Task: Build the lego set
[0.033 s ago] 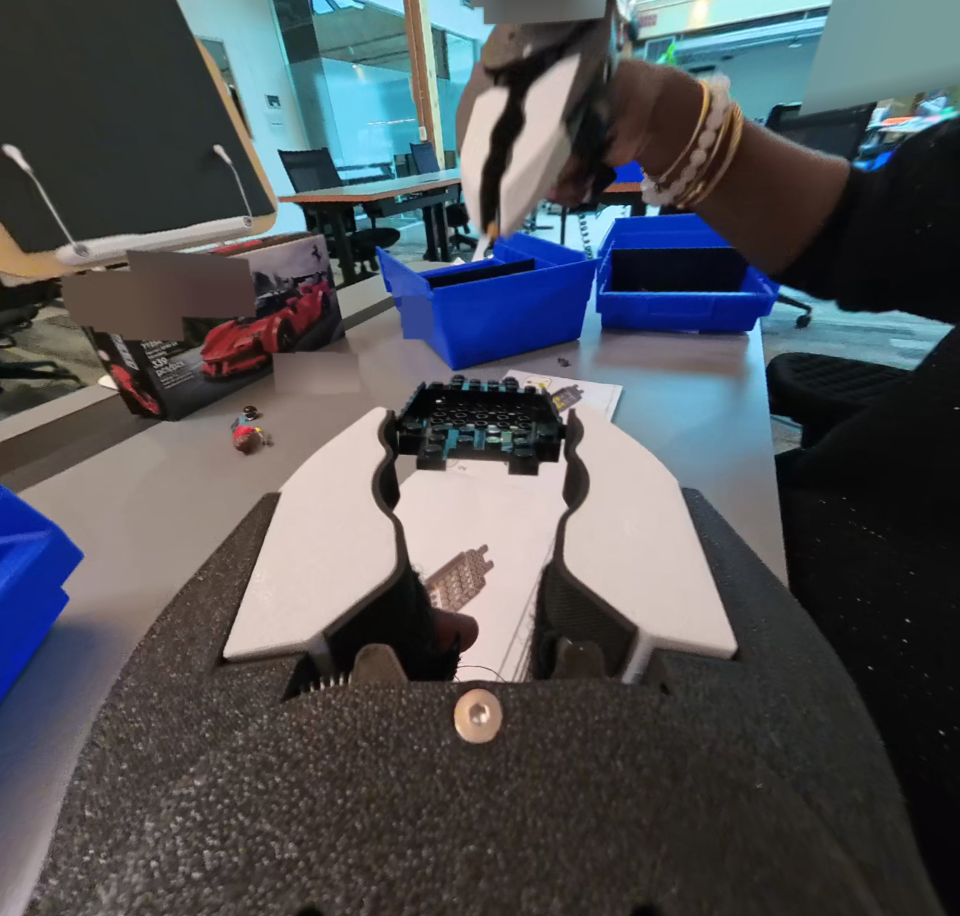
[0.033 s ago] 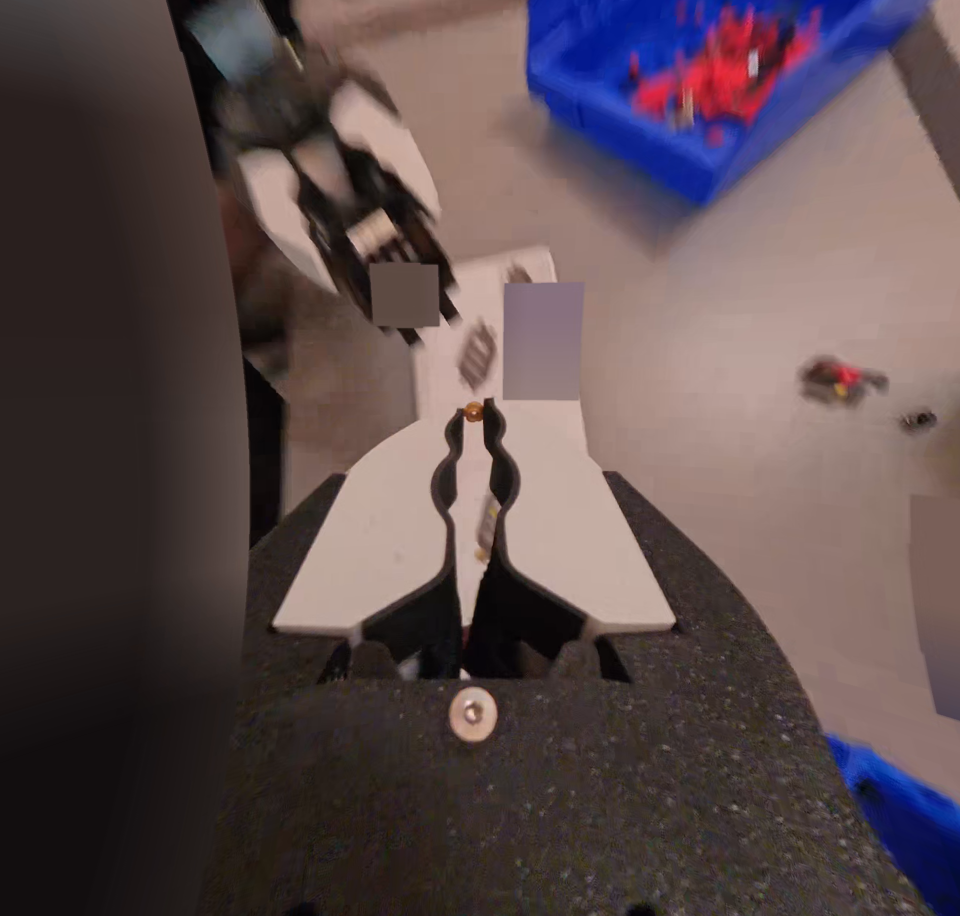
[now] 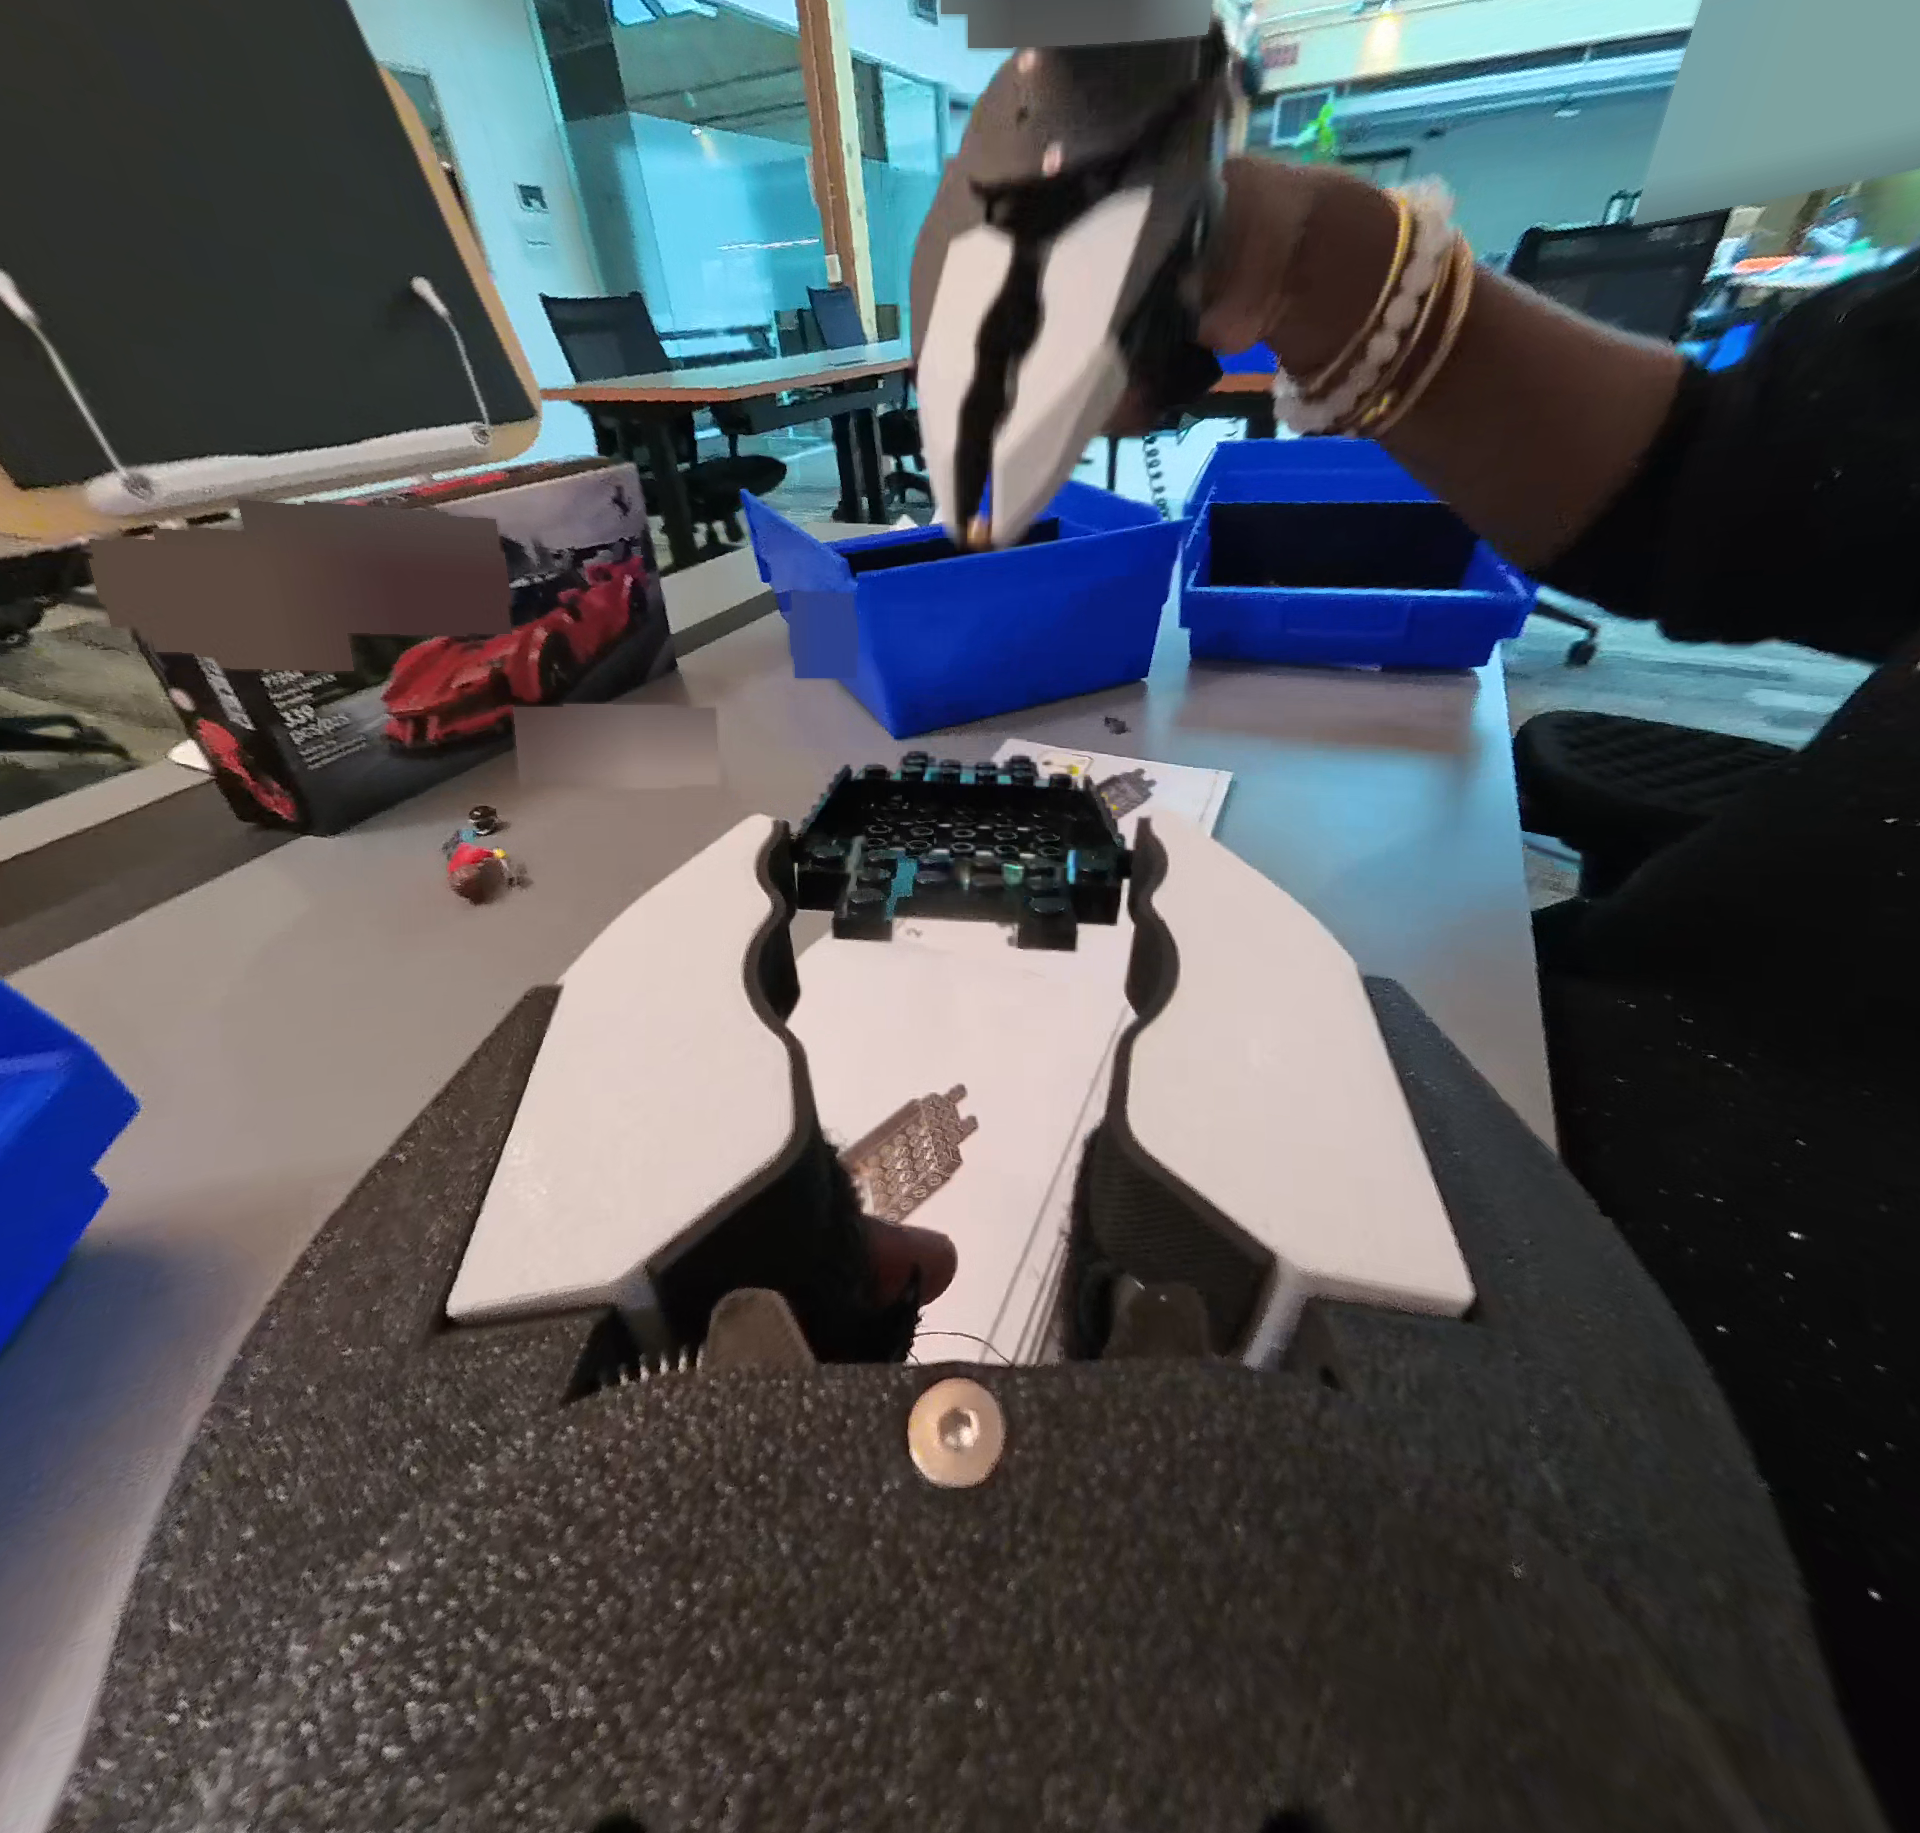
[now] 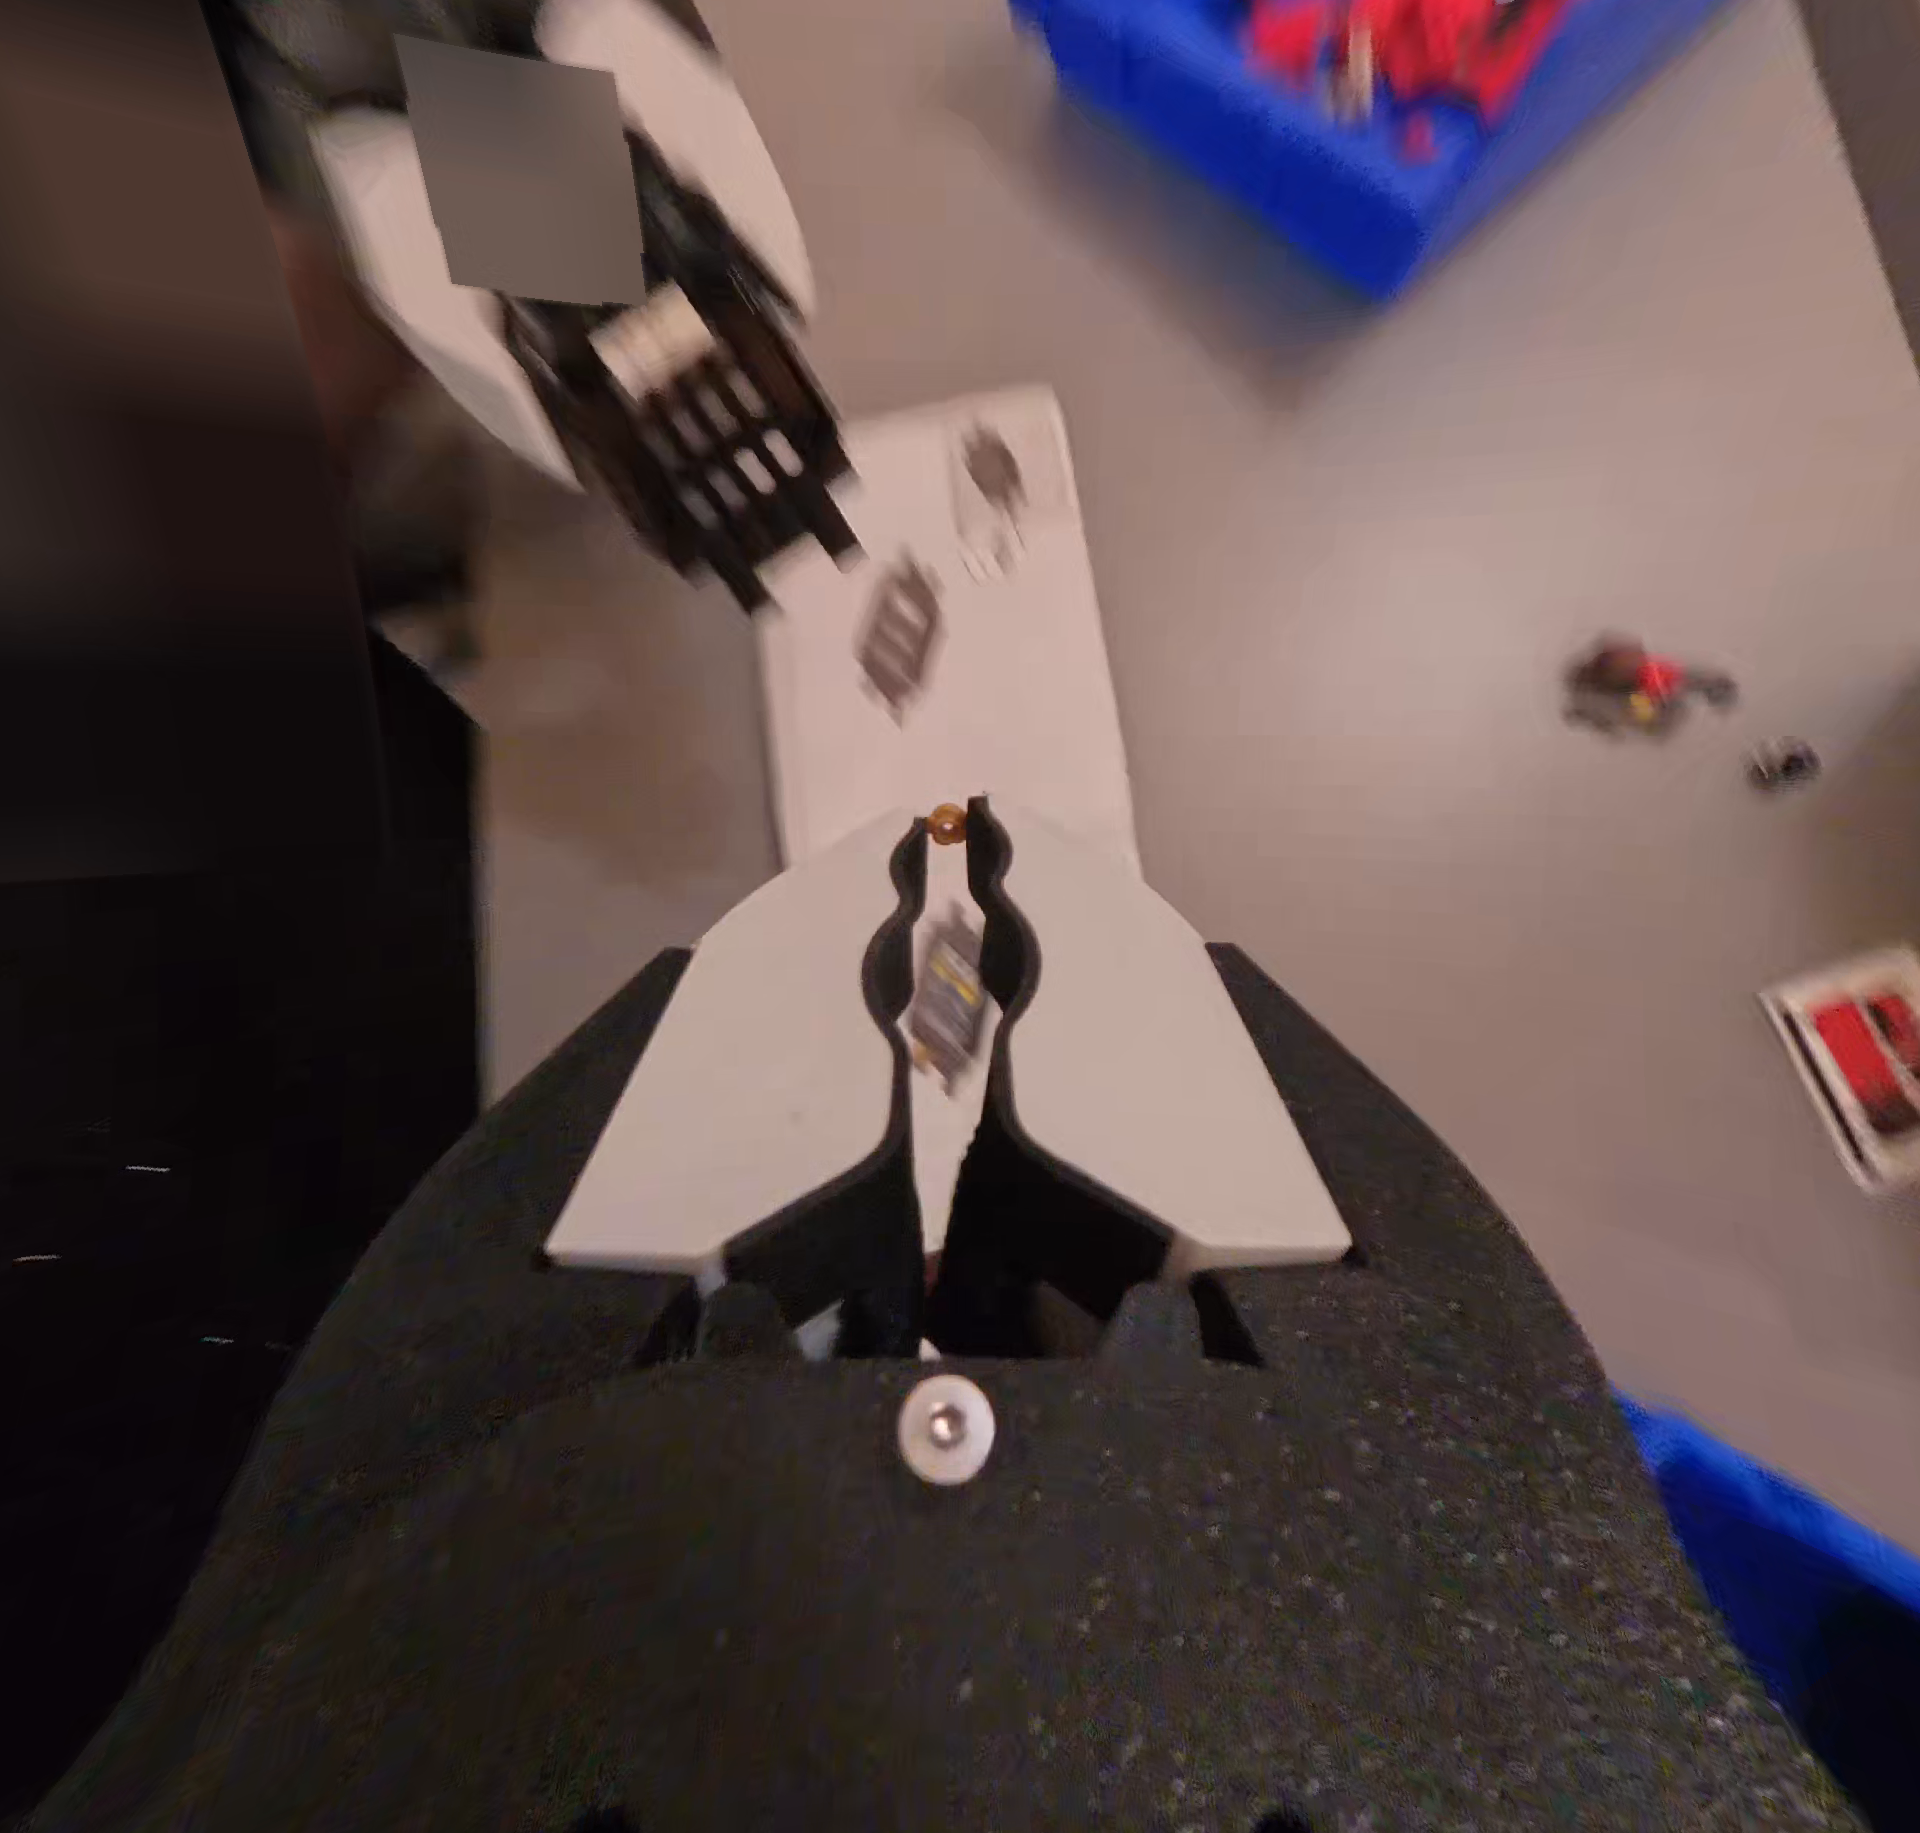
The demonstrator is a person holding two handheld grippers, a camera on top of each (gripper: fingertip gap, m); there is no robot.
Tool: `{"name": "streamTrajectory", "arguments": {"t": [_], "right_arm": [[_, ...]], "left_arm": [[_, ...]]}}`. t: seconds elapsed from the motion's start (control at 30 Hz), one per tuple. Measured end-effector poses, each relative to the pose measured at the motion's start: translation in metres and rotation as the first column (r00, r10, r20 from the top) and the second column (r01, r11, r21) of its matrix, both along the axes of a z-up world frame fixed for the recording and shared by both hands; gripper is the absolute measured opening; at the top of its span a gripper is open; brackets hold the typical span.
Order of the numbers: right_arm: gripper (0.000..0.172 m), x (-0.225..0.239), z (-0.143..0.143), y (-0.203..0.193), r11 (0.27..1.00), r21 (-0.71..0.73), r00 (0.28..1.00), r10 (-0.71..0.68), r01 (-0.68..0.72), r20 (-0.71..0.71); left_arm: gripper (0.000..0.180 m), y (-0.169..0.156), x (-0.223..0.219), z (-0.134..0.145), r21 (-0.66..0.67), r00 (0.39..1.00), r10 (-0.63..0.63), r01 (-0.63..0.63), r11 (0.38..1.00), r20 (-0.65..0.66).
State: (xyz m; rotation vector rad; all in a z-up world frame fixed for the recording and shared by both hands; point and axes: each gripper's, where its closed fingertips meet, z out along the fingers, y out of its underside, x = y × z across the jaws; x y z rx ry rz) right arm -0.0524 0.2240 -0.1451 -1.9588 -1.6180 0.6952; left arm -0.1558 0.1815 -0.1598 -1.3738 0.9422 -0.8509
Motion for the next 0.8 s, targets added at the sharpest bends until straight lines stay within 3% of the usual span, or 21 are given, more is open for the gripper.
{"name": "streamTrajectory", "arguments": {"t": [0.07, 0.13, 0.23, 0.37, 0.5, 0.7, 0.8], "right_arm": [[0.007, 0.016, -0.039, 0.008, 0.996, 0.080, 0.977, -0.041, 0.025, 0.209], [0.007, 0.027, -0.072, 0.010, 0.995, 0.100, 0.942, -0.058, 0.026, 0.332], [0.007, 0.032, -0.105, 0.009, 0.996, 0.063, 0.932, -0.080, 0.061, 0.353], [0.007, 0.031, -0.131, 0.007, 0.994, 0.022, 0.938, -0.109, 0.108, 0.328], [0.007, 0.026, -0.139, 0.005, 0.995, 0.029, 0.938, -0.101, 0.096, 0.333], [0.007, 0.009, -0.136, 0.008, 0.994, -0.014, 0.961, -0.099, 0.106, 0.258], [0.007, -0.007, -0.130, 0.008, 0.992, -0.065, 0.986, -0.094, 0.104, 0.140]], "left_arm": [[0.061, 0.000, 0.001, -0.003, -0.018, 1.000, -0.022, 0.022, 1.000, 0.018], [0.061, 0.000, 0.003, -0.007, -0.027, 0.999, -0.034, 0.034, 0.999, 0.019], [0.061, -0.003, 0.008, -0.017, -0.051, 0.997, -0.070, 0.069, 0.996, -0.021], [0.061, -0.010, -0.003, -0.044, -0.099, 0.977, -0.092, 0.074, 0.992, -0.193], [0.061, -0.037, -0.026, -0.058, -0.200, 0.952, -0.192, 0.145, 0.969, -0.239], [0.061, -0.028, -0.057, -0.053, -0.201, 0.986, -0.095, 0.066, 0.977, -0.136], [0.061, -0.015, -0.072, -0.067, -0.223, 0.976, 0.000, -0.050, 0.973, -0.217]]}}
